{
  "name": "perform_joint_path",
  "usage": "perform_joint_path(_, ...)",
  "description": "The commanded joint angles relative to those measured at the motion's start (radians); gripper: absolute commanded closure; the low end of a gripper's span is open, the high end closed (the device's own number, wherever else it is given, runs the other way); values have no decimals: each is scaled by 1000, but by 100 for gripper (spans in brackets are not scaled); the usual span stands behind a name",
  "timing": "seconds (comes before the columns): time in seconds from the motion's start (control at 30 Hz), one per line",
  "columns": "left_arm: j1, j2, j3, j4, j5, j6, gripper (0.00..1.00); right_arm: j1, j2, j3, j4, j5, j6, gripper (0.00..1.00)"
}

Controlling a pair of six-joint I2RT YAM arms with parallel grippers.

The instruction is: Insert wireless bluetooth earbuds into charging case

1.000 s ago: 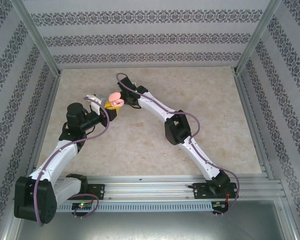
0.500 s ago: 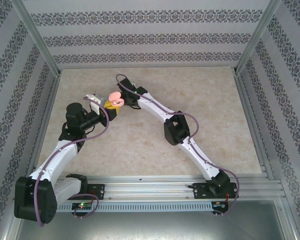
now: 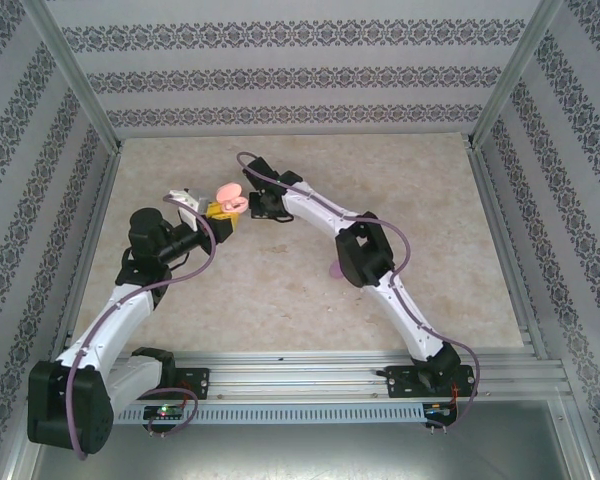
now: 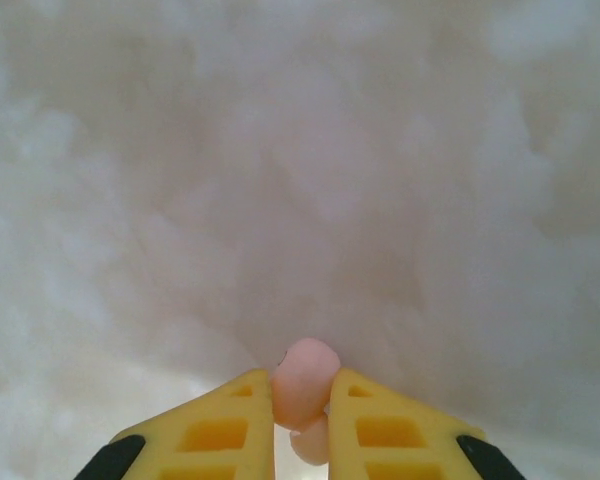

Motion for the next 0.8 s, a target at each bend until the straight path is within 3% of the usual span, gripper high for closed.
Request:
perform_joint_path(0.0,11,-36,-20,22,41,-27,69,-13,-155,-145,-13,-27,-38,87)
perform_joint_path(0.33,1,-61,-26,-27,141,-43,70,21,-660,-975,181,-138,35,86)
perform_joint_path(0.43,-20,-73,-40,-3,133,-60,70,38,-734,-1122,193,-142,51,86)
perform_joint_path(0.57,-53,-74,-36,-36,112,-29,70,52,-767,-1179,179,-117,45,85)
perform_joint_path(0.77,-83,-75,-26,-54,86,-11,70,62,-718,-1106,71,-60,9,76)
